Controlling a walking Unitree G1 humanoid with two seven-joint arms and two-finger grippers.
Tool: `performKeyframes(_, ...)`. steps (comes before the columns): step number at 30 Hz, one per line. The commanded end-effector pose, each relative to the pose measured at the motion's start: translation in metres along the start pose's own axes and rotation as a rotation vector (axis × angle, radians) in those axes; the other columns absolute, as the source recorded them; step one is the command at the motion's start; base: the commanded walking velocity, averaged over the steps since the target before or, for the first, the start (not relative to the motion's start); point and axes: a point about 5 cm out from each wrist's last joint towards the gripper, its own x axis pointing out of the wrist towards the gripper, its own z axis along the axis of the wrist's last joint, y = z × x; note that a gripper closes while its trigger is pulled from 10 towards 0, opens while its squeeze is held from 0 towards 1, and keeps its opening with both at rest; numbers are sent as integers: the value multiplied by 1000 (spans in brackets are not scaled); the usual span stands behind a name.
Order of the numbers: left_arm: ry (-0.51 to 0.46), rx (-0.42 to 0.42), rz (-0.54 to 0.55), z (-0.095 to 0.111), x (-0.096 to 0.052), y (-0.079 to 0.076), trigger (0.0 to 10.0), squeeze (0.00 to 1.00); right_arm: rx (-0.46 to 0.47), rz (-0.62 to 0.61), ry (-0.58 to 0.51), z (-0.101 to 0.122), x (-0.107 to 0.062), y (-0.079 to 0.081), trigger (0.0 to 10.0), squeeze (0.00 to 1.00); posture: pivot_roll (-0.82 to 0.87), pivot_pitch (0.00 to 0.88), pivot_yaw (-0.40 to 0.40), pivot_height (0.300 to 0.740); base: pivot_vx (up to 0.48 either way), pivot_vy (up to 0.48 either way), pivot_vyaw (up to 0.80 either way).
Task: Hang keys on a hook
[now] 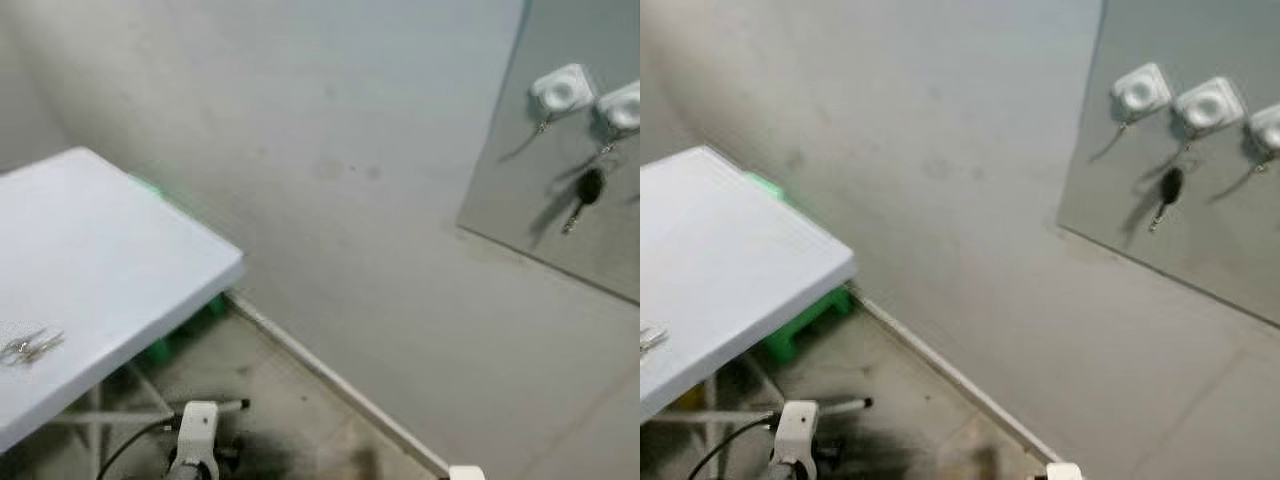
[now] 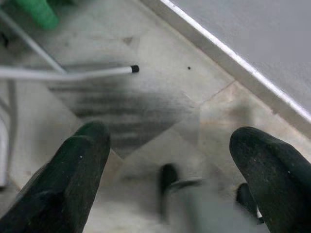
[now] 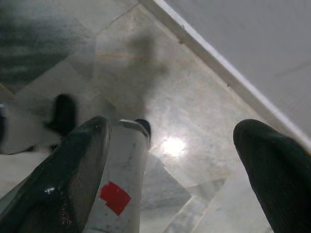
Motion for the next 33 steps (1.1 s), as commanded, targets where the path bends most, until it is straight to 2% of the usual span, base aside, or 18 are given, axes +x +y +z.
performKeyframes(1, -6, 15, 17, 4, 0, 7, 10000, 0, 1, 2, 16, -3, 0, 3, 10000, 0, -17, 0, 31, 740, 0, 0, 800)
performKeyframes(11, -7, 4, 23, 4, 0, 8, 10000, 0, 1, -2, 38, -10, -2, 2, 10000, 0, -14, 0, 30, 740, 0, 0, 800)
performKeyframes(33, -5, -16, 32, 4, 0, 8, 10000, 0, 15, -4, 43, -10, -1, 3, 10000, 0, -12, 0, 28, 740, 0, 0, 800)
